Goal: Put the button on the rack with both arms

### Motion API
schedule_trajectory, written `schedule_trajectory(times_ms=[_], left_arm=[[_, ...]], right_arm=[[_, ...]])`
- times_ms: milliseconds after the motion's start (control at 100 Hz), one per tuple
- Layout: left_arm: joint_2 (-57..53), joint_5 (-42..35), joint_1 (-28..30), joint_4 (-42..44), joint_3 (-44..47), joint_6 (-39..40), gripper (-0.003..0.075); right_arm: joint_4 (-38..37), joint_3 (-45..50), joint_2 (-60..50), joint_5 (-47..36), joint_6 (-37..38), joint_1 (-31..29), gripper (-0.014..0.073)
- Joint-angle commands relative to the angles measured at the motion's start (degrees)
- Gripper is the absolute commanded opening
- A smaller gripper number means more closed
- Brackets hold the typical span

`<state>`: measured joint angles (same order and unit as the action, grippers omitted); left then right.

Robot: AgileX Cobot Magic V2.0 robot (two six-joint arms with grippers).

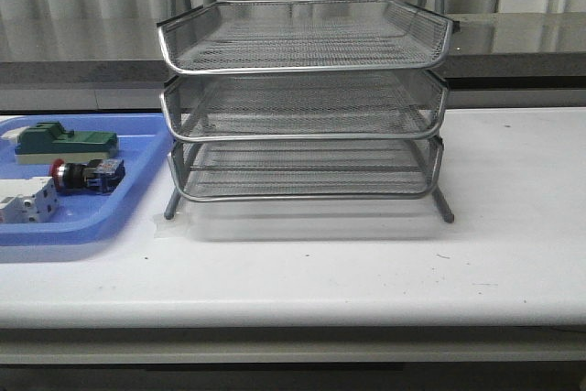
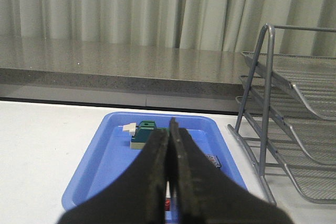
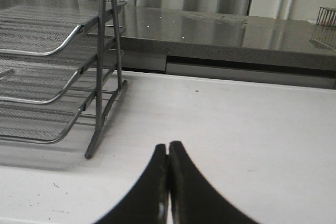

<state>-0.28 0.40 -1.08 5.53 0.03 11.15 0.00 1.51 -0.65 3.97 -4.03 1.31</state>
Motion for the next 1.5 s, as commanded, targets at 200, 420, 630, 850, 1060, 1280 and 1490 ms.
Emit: schedule_trajectory(times_ms=[200, 420, 630, 850, 1060, 1280, 1490], left_arm=[[-1.8, -4.2, 0.1, -0.5, 2.8, 0.1, -0.0020], [-1.8, -4.2, 0.1, -0.5, 2.8, 0.1, -0.0020], [-1.8, -4.2, 0.1, -0.5, 2.8, 0.1, -0.0020], [-1.8, -4.2, 0.1, -0.5, 2.8, 0.1, -0.0020], [-1.8, -4.2, 0.1, -0.5, 2.8, 0.1, -0.0020], [-1.8, -4.2, 0.1, -0.5, 2.8, 0.1, -0.0020], [-1.8, -4.2, 0.1, -0.5, 2.8, 0.1, -0.0020]], right_arm=[[-0.8, -0.8, -1.2, -4.4, -0.2, -0.3, -0.0060], [-0.8, -0.8, -1.2, -4.4, -0.2, -0.3, -0.0060], [-0.8, -0.8, -1.2, -4.4, -0.2, -0.3, -0.0060], [0.0, -0.8, -1.2, -7.2, -0.2, -0.3, -0.0060], [5.8, -5.4, 0.1, -4.4, -0.2, -0.3, -0.0060], [10.4, -17.5, 10.1, 6.2, -0.2, -0.3, -0.0060], [18.7, -30.1, 26.1, 19.3, -0.2, -0.3, -0.0060]])
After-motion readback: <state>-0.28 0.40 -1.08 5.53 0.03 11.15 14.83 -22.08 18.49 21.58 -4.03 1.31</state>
